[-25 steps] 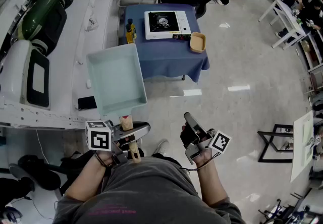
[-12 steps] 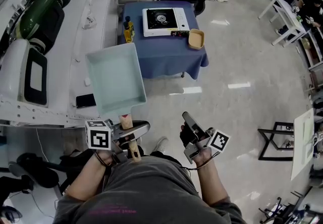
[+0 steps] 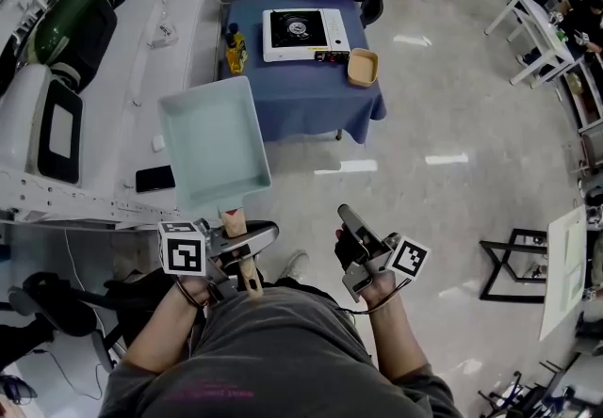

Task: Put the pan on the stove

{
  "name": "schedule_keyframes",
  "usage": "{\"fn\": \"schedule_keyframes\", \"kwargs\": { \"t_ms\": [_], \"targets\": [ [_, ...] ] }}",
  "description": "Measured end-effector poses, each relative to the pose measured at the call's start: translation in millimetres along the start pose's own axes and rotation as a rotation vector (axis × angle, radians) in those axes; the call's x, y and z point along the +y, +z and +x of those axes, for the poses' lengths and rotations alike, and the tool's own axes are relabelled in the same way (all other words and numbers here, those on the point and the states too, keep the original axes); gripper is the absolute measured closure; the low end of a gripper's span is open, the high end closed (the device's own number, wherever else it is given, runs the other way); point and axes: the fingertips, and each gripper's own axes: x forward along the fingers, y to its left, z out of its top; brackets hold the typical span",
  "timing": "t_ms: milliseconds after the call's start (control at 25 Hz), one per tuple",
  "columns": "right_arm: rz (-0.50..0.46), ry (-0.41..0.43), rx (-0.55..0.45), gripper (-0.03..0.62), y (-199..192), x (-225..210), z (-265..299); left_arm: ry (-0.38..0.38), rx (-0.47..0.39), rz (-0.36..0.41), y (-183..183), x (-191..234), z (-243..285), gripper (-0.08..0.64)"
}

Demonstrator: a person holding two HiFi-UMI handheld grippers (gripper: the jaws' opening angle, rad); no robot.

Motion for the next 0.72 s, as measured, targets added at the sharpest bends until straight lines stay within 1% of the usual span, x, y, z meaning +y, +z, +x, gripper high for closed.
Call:
{"fn": "schedule_keyframes", "kwargs": {
  "t_ms": [320, 520, 720],
  "targets": [
    [0.008, 0.008, 0.012, 0.589, 14, -10, -23, 0.029, -0.021, 0.010, -6, -2, 19, 0.509],
    [0.017, 0.001, -0.008, 0.589, 27, -18, -36, 0.036, -0.028, 0.008, -3, -1, 30, 0.509],
    [0.032, -0.001, -0.038, 0.589, 38, -26, -46, 0.035, -0.017, 0.019, 2, 0, 44, 0.509]
  ]
}}
